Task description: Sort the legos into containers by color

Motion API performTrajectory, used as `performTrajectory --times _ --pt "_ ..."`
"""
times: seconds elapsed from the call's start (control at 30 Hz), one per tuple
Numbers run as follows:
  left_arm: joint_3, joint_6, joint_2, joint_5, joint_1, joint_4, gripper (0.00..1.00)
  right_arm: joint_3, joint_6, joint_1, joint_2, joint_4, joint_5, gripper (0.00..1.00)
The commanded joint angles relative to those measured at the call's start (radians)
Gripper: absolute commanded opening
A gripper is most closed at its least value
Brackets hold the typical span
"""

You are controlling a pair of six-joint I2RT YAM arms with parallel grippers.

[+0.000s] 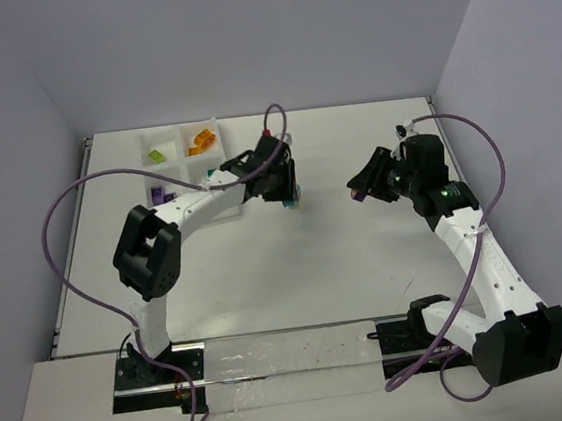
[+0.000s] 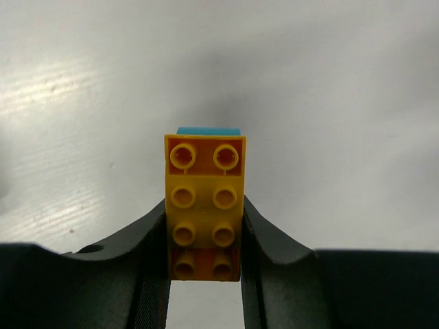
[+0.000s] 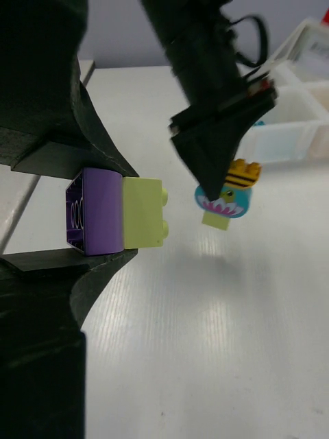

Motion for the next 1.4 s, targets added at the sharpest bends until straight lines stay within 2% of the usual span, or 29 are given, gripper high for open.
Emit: performTrajectory --times 0.0,0.17,0.3,0.4,0.6,1.0,1.13,1.23,1.27,1.37 --pt "-0.002 0.02 0.021 -0.365 -0.049 -0.064 0.0 0.045 -0.026 0.004 -0.006 -0.045 0.068 0.0" --pt "0.019 0.024 0.058 -0.424 -0.063 -0.089 0.02 0.039 -0.037 0.004 0.017 -0.064 0.084 0.0" --pt "0.014 0.035 0.068 -0.41 -0.067 -0.096 0.3 0.028 -0.038 0.004 0.021 -0.062 0.092 0.0" --pt "-0.002 0.042 0.064 -0.389 -0.069 -0.092 0.63 0.023 -0.036 0.004 0.025 -0.06 0.094 0.0" --pt "0.009 0.049 0.052 -0.366 -0.069 -0.111 0.84 0.02 -0.036 0.004 0.031 -0.051 0.083 0.0" --pt "0.225 0.136 -0.08 -0.291 -0.047 -0.254 0.85 0.037 -0.061 0.004 0.063 -0.052 0.044 0.0" --pt "0.245 0.149 -0.109 -0.135 0.0 -0.269 0.83 0.037 -0.076 0.005 0.067 -0.014 -0.076 0.0" --pt "0.175 0.151 -0.166 0.07 0.064 -0.214 0.79 0.035 -0.093 0.006 0.092 0.038 -0.247 0.0" --pt "0.174 0.146 -0.183 0.071 0.078 -0.213 0.79 0.041 -0.093 0.009 0.109 0.025 -0.248 0.0" --pt "0.119 0.132 -0.215 0.066 0.127 -0.187 0.79 0.101 -0.125 0.044 0.228 -0.088 -0.108 0.0"
